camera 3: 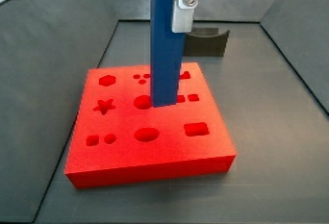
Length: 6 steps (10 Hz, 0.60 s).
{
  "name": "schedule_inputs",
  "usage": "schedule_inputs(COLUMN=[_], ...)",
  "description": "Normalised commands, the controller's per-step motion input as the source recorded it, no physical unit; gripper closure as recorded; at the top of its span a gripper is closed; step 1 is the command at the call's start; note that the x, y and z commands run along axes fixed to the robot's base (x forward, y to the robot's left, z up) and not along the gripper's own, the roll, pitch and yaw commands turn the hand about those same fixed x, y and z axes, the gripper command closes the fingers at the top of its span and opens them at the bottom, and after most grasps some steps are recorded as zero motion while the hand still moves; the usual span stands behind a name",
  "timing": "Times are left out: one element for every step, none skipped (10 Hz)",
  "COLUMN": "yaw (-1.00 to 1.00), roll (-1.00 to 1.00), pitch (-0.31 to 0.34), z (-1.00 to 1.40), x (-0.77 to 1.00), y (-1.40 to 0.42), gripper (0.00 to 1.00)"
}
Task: Pick up the rectangle object. Move up. Move to above the board. Insert the rectangle object.
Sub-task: Insert the rectangle object.
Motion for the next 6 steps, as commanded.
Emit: schedule_inputs(yaw=[-1.00, -0.03, 0.00, -0.51, -0.48, -0.35], roll=[0.07, 0.12, 0.00, -0.01, 0.00, 0.32], pitch=[0.000, 0.010, -0.054, -0.100, -0.087, -0.237], z=[0.00, 0.09, -0.12, 0.00, 0.21, 0.53], x=[-0.01, 0.12, -0.05, 0.47, 0.61, 0.69], y=[0.00, -0.04, -0.16, -0.22, -0.05, 0.00], gripper=[1.00, 1.00, 1.00, 1.00, 1.00, 1.00])
